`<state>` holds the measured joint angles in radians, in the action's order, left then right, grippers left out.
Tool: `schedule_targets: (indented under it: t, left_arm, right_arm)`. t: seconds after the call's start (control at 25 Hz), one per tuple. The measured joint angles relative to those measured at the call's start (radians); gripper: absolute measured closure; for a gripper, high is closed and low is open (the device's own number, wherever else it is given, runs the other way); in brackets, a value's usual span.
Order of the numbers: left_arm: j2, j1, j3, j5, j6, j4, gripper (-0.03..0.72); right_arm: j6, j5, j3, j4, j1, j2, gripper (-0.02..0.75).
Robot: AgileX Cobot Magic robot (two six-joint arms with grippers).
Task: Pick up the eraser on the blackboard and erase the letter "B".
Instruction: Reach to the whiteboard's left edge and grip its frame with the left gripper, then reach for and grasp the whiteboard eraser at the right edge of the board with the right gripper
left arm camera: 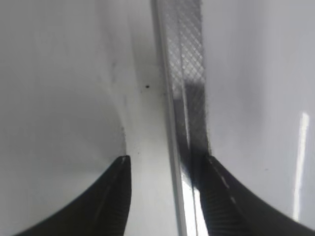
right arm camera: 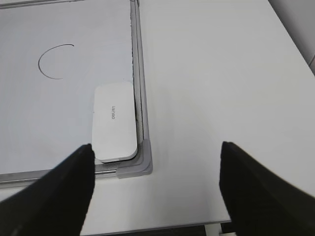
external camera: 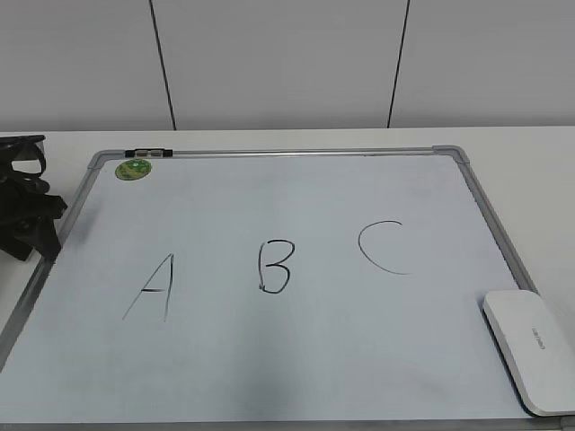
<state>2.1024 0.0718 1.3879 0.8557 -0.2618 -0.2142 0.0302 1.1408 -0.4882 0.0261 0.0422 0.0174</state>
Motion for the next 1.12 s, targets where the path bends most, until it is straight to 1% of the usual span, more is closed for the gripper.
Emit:
schedule_targets:
  t: [0.12, 0.24, 0.32, 0.4, 0.48, 0.52, 0.68, 0.84, 1.04, 1.12]
  left_arm:
    - [0.006, 0.0, 0.004, 0.002, 0.0, -0.007, 0.389]
    - [0.014, 0.0, 0.01, 0.014, -0.001, -0.022, 0.439]
    - [0.018, 0.0, 0.016, 0.023, -0.001, -0.031, 0.486]
    - [0.021, 0.0, 0.018, 0.034, -0.001, -0.044, 0.572]
    - [0.022, 0.001, 0.02, 0.036, -0.002, -0.048, 0.629]
    - [0.022, 0.002, 0.02, 0.036, -0.002, -0.051, 0.642]
    - [0.022, 0.002, 0.021, 0.042, 0.003, -0.059, 0.655]
    - [0.023, 0.002, 0.023, 0.043, 0.003, -0.06, 0.655]
    - [0.023, 0.002, 0.023, 0.043, 0.003, -0.061, 0.656]
    - [0.025, 0.002, 0.023, 0.043, 0.003, -0.061, 0.656]
  right_arm:
    - [0.0, 0.0, 0.0, 0.0, 0.0, 0.0, 0.151]
    - [0.0, 0.0, 0.0, 0.0, 0.0, 0.0, 0.151]
    - [0.0, 0.0, 0.0, 0.0, 0.0, 0.0, 0.151]
    - [0.0, -0.001, 0.0, 0.0, 0.0, 0.0, 0.151]
    - [0.0, -0.001, 0.0, 0.0, 0.0, 0.0, 0.151]
    - [0.0, -0.001, 0.0, 0.0, 0.0, 0.0, 0.151]
    - [0.0, -0.001, 0.0, 0.0, 0.0, 0.0, 0.151]
    - [0.0, -0.016, -0.029, -0.026, 0.0, -0.007, 0.16]
    - [-0.01, -0.124, -0.1, -0.074, 0.0, -0.186, 0.265]
    - [-0.014, -0.183, -0.119, -0.08, 0.0, -0.284, 0.282]
